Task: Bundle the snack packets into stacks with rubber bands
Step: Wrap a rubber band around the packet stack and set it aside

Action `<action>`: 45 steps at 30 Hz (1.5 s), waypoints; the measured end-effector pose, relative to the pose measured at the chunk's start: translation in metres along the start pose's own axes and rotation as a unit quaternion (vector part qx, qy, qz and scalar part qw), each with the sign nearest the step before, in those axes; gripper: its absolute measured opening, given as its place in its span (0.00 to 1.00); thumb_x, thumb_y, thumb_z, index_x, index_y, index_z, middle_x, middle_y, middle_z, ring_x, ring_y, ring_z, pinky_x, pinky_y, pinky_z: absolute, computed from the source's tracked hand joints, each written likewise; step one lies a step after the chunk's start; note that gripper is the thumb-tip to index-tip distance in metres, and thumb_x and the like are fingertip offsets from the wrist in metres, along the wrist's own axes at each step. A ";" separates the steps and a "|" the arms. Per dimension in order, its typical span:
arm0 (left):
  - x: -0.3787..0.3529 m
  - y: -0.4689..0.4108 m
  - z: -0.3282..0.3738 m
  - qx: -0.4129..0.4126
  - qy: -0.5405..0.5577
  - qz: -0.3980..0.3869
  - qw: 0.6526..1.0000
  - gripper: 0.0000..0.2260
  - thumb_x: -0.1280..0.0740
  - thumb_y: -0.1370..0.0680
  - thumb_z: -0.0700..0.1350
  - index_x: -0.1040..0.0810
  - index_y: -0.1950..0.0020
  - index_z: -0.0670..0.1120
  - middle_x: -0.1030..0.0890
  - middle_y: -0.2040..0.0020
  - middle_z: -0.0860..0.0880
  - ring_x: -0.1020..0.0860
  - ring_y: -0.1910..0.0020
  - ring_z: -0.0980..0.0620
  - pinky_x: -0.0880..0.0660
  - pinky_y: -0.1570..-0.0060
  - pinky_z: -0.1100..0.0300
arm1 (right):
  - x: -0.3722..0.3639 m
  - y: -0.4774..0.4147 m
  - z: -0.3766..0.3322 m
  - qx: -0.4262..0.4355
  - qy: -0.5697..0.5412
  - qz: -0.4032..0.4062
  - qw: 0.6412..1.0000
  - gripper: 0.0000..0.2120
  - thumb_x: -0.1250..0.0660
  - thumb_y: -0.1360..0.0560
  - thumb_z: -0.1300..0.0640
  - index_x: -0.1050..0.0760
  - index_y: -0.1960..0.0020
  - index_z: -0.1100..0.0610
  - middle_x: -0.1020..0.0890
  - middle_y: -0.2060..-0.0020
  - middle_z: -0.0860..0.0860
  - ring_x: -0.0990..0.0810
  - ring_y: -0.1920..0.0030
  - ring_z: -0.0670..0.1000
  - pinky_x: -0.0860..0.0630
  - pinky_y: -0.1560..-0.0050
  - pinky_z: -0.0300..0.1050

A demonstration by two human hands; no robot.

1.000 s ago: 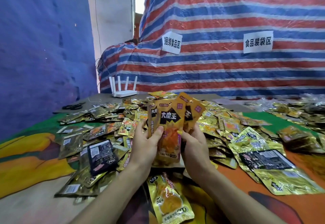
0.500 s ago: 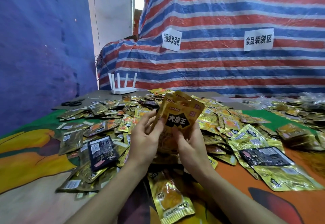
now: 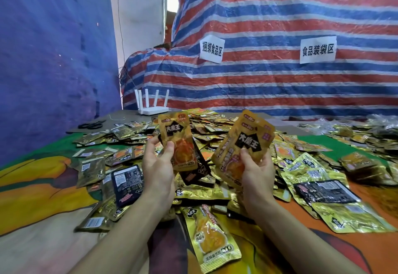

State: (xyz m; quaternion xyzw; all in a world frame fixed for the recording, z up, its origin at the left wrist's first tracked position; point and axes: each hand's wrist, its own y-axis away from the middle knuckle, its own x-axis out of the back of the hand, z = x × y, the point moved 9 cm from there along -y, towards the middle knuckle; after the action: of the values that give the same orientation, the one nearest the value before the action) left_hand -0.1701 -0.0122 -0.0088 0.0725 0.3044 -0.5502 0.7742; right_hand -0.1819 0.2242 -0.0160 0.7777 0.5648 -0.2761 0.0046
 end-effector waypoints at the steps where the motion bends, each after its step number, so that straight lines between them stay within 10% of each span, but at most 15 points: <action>1: -0.002 0.002 0.006 -0.019 -0.001 -0.001 1.000 0.12 0.35 0.18 0.40 0.27 0.37 0.53 0.15 0.51 0.49 0.19 0.45 0.47 0.30 0.32 0.39 | 0.003 -0.001 -0.004 0.017 0.002 0.013 1.000 0.10 0.35 0.18 0.58 0.26 0.40 0.47 0.14 0.55 0.43 0.14 0.55 0.45 0.15 0.57 0.51; 8: -0.040 0.025 0.016 -0.106 -0.082 -0.140 0.981 0.14 0.34 0.21 0.35 0.20 0.48 0.55 0.14 0.53 0.48 0.16 0.54 0.53 0.20 0.54 0.60 | -0.032 0.020 -0.006 0.044 0.042 -0.126 0.990 0.15 0.39 0.21 0.55 0.26 0.36 0.46 0.17 0.46 0.49 0.18 0.43 0.50 0.17 0.49 0.48; 12: -0.057 0.043 0.008 -0.192 -0.284 -0.196 0.919 0.18 0.39 0.17 0.38 0.28 0.33 0.58 0.27 0.32 0.52 0.28 0.32 0.59 0.27 0.34 0.60 | -0.042 0.031 -0.005 0.072 0.042 -0.135 0.987 0.20 0.45 0.23 0.46 0.28 0.34 0.49 0.18 0.43 0.50 0.19 0.41 0.50 0.20 0.41 0.54; 15: -0.070 0.055 -0.015 -0.138 -0.296 -0.276 0.904 0.25 0.43 0.16 0.41 0.44 0.20 0.56 0.33 0.26 0.56 0.34 0.28 0.64 0.35 0.27 0.60 | -0.037 0.032 -0.012 0.135 0.075 -0.106 0.982 0.17 0.49 0.20 0.41 0.28 0.41 0.46 0.15 0.52 0.45 0.16 0.50 0.44 0.19 0.52 0.40; 22: -0.062 0.051 -0.014 -0.093 -0.210 -0.271 0.935 0.20 0.34 0.28 0.41 0.31 0.38 0.54 0.16 0.53 0.54 0.17 0.52 0.54 0.21 0.56 0.63 | -0.046 0.044 -0.026 0.230 0.177 -0.131 0.948 0.21 0.49 0.21 0.34 0.27 0.44 0.47 0.18 0.54 0.50 0.18 0.53 0.53 0.20 0.53 0.57; 29: -0.060 0.054 -0.024 -0.055 -0.236 -0.300 0.922 0.21 0.27 0.29 0.47 0.32 0.39 0.52 0.15 0.49 0.52 0.16 0.48 0.50 0.17 0.51 0.49 | -0.035 0.039 -0.027 0.198 0.149 -0.107 0.963 0.13 0.38 0.25 0.37 0.24 0.47 0.43 0.16 0.55 0.47 0.16 0.56 0.49 0.18 0.56 0.50; 34: -0.066 0.059 -0.025 -0.076 -0.280 -0.337 0.896 0.23 0.23 0.33 0.49 0.23 0.40 0.49 0.15 0.49 0.50 0.16 0.49 0.51 0.20 0.54 0.60 | -0.024 0.032 -0.031 0.150 0.081 -0.069 0.983 0.23 0.38 0.29 0.33 0.21 0.55 0.53 0.16 0.62 0.51 0.18 0.62 0.49 0.21 0.62 0.44; 39: -0.074 0.061 -0.025 -0.109 -0.306 -0.359 0.875 0.27 0.22 0.34 0.41 0.26 0.36 0.45 0.16 0.47 0.48 0.17 0.47 0.49 0.19 0.50 0.48 | -0.026 0.028 -0.034 0.104 0.023 -0.081 0.991 0.31 0.38 0.30 0.32 0.24 0.65 0.62 0.19 0.67 0.61 0.20 0.66 0.57 0.24 0.66 0.47; 45: -0.078 0.067 -0.033 -0.075 -0.305 -0.407 0.858 0.16 0.26 0.36 0.48 0.17 0.50 0.60 0.15 0.56 0.51 0.17 0.57 0.55 0.20 0.57 0.60 | -0.037 0.028 -0.031 0.076 0.030 -0.134 0.988 0.32 0.38 0.35 0.38 0.30 0.62 0.70 0.27 0.67 0.60 0.27 0.65 0.56 0.31 0.63 0.51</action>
State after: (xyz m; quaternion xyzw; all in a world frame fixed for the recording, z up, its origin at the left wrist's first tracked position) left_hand -0.1393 0.0914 -0.0070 -0.2874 0.0957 -0.7863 0.5385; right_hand -0.1519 0.1918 0.0176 0.7011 0.6411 -0.2930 -0.1081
